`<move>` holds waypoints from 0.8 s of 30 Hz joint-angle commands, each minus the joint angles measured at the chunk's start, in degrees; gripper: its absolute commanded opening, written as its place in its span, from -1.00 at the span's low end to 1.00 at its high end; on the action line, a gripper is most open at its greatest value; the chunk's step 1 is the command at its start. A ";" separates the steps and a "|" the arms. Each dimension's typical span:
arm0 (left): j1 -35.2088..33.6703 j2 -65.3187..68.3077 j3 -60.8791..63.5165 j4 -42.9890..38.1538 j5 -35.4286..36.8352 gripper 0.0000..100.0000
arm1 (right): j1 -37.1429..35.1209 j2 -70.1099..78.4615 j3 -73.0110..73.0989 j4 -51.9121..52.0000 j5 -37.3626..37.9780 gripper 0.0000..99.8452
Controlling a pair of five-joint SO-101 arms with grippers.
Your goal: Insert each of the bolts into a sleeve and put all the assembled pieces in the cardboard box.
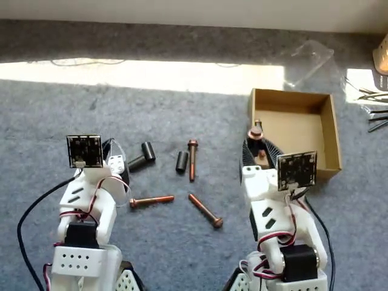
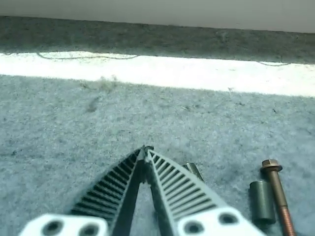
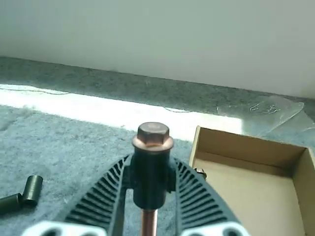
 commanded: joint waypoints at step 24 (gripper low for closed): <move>-0.48 -0.75 2.33 1.85 -10.99 -0.99 | 14.11 80.31 -44.70 -0.04 3.78 -0.99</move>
